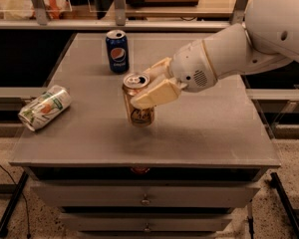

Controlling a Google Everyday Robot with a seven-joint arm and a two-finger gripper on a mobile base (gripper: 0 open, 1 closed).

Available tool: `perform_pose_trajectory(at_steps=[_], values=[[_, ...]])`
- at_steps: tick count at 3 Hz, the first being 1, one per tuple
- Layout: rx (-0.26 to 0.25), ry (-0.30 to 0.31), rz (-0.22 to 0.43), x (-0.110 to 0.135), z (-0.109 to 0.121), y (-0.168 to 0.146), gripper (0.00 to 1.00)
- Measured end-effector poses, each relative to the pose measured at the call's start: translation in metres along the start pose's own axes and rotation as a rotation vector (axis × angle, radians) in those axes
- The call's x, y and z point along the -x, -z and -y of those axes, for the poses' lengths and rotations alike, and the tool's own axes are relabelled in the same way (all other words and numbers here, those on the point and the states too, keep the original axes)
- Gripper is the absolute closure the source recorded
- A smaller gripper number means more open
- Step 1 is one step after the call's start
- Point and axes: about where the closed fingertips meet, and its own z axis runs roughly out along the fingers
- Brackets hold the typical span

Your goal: Pick orange can

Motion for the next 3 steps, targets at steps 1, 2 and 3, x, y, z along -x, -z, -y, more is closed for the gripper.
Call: perform_pose_trajectory(at_steps=[1,2,3], values=[[-0.055,0.016,-0.019,0.008,0.01,0.033,1.0],[-0.097,0.024,-0.024,0.015,0.017,0.061,1.0],[-0.109,0.034,-0.015,0.021,0.02,0.077,1.0]])
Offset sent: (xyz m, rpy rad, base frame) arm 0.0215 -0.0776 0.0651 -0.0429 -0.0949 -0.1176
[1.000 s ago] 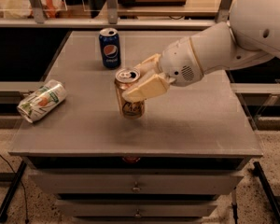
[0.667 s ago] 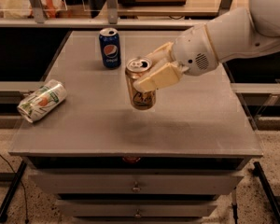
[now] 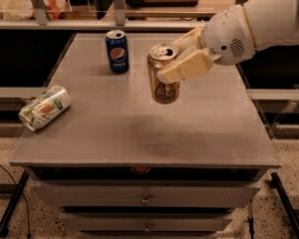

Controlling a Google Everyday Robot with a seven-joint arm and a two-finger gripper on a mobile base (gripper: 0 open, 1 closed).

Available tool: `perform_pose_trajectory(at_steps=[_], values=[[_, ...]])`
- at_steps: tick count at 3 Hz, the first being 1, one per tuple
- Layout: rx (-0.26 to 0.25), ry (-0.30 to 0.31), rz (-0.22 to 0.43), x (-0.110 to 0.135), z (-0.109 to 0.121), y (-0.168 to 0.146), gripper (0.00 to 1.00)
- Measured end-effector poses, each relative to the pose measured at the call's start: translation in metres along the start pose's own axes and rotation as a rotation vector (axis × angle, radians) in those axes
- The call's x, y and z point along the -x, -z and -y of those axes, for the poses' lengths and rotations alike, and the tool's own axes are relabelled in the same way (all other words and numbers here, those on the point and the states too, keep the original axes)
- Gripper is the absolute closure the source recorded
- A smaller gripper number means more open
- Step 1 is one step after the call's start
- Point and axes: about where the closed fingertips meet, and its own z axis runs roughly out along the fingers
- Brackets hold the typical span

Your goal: Pick orange can

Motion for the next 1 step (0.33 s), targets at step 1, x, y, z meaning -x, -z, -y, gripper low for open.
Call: perform_pose_trajectory(at_steps=[1], values=[[0.012,0.012,0.023,0.0044,0.0015,0.0087,1.0]])
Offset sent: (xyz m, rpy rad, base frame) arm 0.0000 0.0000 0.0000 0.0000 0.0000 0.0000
